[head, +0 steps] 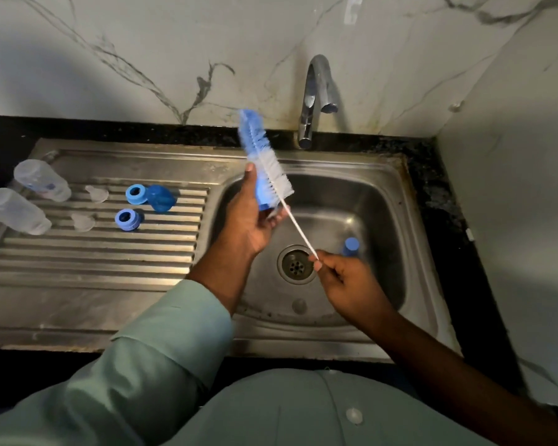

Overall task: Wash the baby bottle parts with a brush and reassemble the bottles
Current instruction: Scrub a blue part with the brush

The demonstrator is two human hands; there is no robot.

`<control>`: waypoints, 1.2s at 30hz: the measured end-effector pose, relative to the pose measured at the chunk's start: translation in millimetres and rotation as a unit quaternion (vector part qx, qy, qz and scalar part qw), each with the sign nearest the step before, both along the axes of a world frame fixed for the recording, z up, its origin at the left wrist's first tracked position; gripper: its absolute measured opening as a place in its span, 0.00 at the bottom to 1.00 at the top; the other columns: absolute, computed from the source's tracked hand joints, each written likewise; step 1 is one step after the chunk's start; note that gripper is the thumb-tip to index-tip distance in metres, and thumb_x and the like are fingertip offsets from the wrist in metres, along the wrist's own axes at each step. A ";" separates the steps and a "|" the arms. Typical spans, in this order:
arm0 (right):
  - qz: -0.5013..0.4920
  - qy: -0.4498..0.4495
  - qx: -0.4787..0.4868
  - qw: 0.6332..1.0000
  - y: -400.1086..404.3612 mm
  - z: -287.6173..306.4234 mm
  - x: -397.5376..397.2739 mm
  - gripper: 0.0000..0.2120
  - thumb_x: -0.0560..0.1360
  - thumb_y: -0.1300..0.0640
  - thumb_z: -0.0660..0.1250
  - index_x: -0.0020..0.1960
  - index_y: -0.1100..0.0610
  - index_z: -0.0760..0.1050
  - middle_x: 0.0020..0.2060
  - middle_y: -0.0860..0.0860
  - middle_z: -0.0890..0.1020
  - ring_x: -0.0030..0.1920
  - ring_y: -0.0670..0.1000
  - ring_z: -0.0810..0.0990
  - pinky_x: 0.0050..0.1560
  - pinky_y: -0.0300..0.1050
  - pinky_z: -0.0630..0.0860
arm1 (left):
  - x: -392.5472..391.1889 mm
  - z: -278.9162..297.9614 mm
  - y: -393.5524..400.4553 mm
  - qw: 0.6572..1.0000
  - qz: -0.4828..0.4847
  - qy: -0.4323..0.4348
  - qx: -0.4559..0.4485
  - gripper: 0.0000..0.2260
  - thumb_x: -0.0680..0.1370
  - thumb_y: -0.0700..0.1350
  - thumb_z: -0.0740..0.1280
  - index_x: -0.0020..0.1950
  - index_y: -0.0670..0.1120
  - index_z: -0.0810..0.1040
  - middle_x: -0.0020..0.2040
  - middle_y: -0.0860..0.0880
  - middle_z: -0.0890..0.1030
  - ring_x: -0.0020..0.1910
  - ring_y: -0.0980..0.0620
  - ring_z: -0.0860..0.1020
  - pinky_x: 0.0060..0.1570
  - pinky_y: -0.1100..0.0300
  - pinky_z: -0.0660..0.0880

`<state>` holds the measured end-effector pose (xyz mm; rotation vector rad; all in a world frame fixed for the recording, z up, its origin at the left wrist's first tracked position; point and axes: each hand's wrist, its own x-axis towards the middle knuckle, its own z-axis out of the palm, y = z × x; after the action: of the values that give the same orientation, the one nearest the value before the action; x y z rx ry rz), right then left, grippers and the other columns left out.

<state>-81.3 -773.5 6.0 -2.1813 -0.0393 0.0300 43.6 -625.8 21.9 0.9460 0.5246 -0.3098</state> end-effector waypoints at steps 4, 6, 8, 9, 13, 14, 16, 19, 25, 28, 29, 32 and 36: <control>-0.018 -0.012 -0.010 1.000 2.1 0.6 8.4 0.10 0.79 0.58 0.61 0.40 0.53 0.76 0.25 0.41 0.73 0.28 0.41 0.71 0.33 0.35 0.67 | -3.2 -3.2 -7.4 0.999 0.014 0.028 -0.010 0.23 0.79 0.65 0.59 0.56 0.47 0.79 0.48 0.44 0.82 0.45 0.48 0.79 0.44 0.54 0.78; 0.003 -0.012 -0.026 1.000 1.2 -2.6 -4.7 0.12 0.78 0.54 0.61 0.44 0.60 0.79 0.26 0.45 0.72 0.29 0.42 0.71 0.35 0.41 0.71 | 3.4 2.9 2.2 0.999 0.035 0.011 -0.032 0.23 0.81 0.63 0.56 0.55 0.47 0.79 0.46 0.45 0.83 0.42 0.48 0.81 0.42 0.56 0.78; -0.005 -0.008 -0.018 1.000 1.7 -2.1 -2.6 0.10 0.79 0.56 0.62 0.44 0.57 0.80 0.25 0.44 0.71 0.29 0.41 0.71 0.34 0.37 0.69 | 0.8 0.0 -0.3 1.000 0.009 -0.012 0.025 0.22 0.79 0.63 0.59 0.57 0.46 0.79 0.44 0.45 0.84 0.39 0.49 0.82 0.36 0.58 0.79; -0.016 -0.007 -0.013 1.000 3.8 0.8 2.9 0.10 0.79 0.58 0.62 0.41 0.53 0.78 0.25 0.42 0.72 0.29 0.40 0.72 0.34 0.33 0.67 | -3.6 -0.7 -5.7 0.999 -0.005 -0.020 0.049 0.22 0.78 0.62 0.63 0.59 0.45 0.78 0.43 0.46 0.84 0.37 0.50 0.82 0.33 0.59 0.78; -0.004 -0.003 -0.037 0.999 2.5 1.5 -1.7 0.10 0.79 0.54 0.62 0.44 0.56 0.79 0.24 0.43 0.71 0.28 0.41 0.71 0.34 0.35 0.68 | 1.7 4.8 5.1 1.000 0.019 -0.008 0.013 0.10 0.77 0.47 0.70 0.55 0.45 0.78 0.44 0.44 0.83 0.38 0.49 0.82 0.37 0.56 0.79; 0.002 -0.005 -0.051 0.999 0.5 1.9 -6.9 0.13 0.78 0.51 0.61 0.45 0.58 0.79 0.24 0.44 0.70 0.28 0.42 0.71 0.34 0.38 0.69 | 3.8 6.4 11.0 1.000 0.003 -0.001 -0.001 0.06 0.78 0.45 0.69 0.54 0.46 0.78 0.43 0.45 0.83 0.38 0.49 0.81 0.38 0.56 0.79; -0.006 0.000 -0.048 0.999 -2.4 2.6 -6.0 0.11 0.79 0.53 0.62 0.46 0.57 0.79 0.25 0.41 0.73 0.29 0.39 0.73 0.34 0.33 0.67 | 2.2 4.7 13.0 0.999 -0.035 0.014 0.008 0.05 0.77 0.41 0.65 0.52 0.46 0.77 0.41 0.47 0.82 0.36 0.50 0.80 0.36 0.57 0.79; -0.001 -0.014 -0.063 0.998 0.1 7.3 -1.6 0.07 0.79 0.58 0.62 0.45 0.53 0.78 0.26 0.37 0.74 0.30 0.37 0.73 0.34 0.32 0.64 | -0.5 1.5 9.8 1.000 -0.003 0.011 0.027 0.08 0.76 0.40 0.67 0.56 0.44 0.77 0.43 0.45 0.82 0.35 0.50 0.81 0.31 0.57 0.79; -0.031 -0.033 -0.051 0.998 0.7 14.7 -1.4 0.08 0.78 0.62 0.64 0.53 0.59 0.82 0.23 0.38 0.69 0.32 0.30 0.74 0.37 0.23 0.65 | -7.2 -0.2 9.1 0.997 -0.014 -0.002 0.078 0.12 0.75 0.52 0.72 0.55 0.48 0.80 0.48 0.48 0.85 0.44 0.51 0.81 0.43 0.55 0.77; -0.016 -0.032 -0.050 0.998 0.5 19.9 -0.5 0.09 0.78 0.62 0.63 0.53 0.59 0.81 0.23 0.39 0.73 0.31 0.32 0.74 0.35 0.27 0.66 | -4.9 2.1 9.8 0.999 -0.006 -0.021 0.026 0.11 0.80 0.53 0.65 0.57 0.49 0.79 0.50 0.48 0.83 0.45 0.50 0.81 0.45 0.55 0.76; 0.001 -0.024 -0.056 0.998 -0.6 18.7 -5.9 0.09 0.79 0.61 0.63 0.53 0.58 0.81 0.25 0.37 0.74 0.29 0.35 0.74 0.33 0.28 0.65 | -3.3 3.8 13.1 1.000 -0.002 -0.014 0.012 0.14 0.81 0.54 0.62 0.60 0.48 0.78 0.52 0.47 0.83 0.46 0.49 0.81 0.46 0.55 0.76; 0.009 -0.016 -0.061 0.998 0.4 14.2 -4.6 0.09 0.79 0.60 0.63 0.52 0.55 0.81 0.27 0.33 0.75 0.30 0.36 0.74 0.33 0.30 0.65 | -6.6 8.2 10.6 1.000 -0.019 -0.011 -0.011 0.18 0.82 0.59 0.56 0.58 0.49 0.77 0.45 0.47 0.82 0.41 0.51 0.78 0.43 0.56 0.74; 0.005 -0.025 -0.040 0.999 3.1 10.0 -8.6 0.08 0.78 0.60 0.64 0.51 0.54 0.82 0.28 0.34 0.75 0.30 0.37 0.74 0.35 0.31 0.65 | -6.0 8.8 7.9 0.996 0.051 -0.076 -0.004 0.12 0.79 0.54 0.67 0.54 0.47 0.78 0.40 0.47 0.80 0.34 0.52 0.78 0.33 0.59 0.78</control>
<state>-89.9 -770.4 16.0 -2.2613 -0.0786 -0.0162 37.6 -617.9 30.8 0.9238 0.4303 -0.1470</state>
